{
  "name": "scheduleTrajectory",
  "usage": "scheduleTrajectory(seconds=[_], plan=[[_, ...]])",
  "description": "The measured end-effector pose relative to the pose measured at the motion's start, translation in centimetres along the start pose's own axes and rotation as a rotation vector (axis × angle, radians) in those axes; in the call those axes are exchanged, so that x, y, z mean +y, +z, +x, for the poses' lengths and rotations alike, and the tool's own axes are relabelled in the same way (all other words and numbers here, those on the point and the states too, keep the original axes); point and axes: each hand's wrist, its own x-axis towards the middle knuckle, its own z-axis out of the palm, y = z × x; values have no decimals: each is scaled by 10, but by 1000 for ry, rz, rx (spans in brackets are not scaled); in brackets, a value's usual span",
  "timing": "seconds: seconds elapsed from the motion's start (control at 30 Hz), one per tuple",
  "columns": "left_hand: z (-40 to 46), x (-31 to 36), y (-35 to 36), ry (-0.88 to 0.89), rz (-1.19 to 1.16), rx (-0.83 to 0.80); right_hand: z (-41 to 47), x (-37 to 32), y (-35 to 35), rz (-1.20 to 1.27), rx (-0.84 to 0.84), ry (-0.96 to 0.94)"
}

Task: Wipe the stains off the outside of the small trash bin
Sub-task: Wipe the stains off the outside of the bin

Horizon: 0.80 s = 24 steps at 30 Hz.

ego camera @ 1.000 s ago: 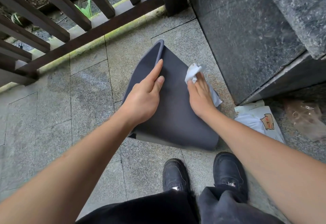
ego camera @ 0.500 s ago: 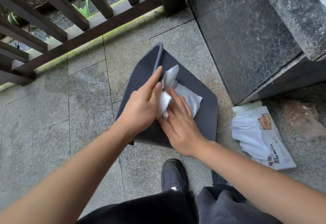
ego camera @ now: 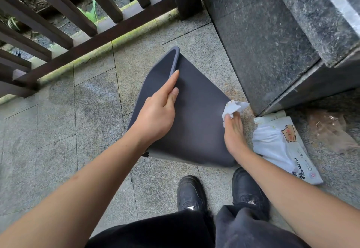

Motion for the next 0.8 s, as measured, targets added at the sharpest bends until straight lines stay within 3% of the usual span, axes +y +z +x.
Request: scheduleTrajectory(seconds=[0.57, 0.7, 0.8], plan=[[-3, 7, 2, -10, 35, 5, 4, 5, 3, -79, 43, -86], [-3, 9, 1, -30, 56, 30, 21, -15, 1, -288, -26, -127], [-9, 9, 5, 35, 134, 3, 32, -49, 10, -193, 6, -166]])
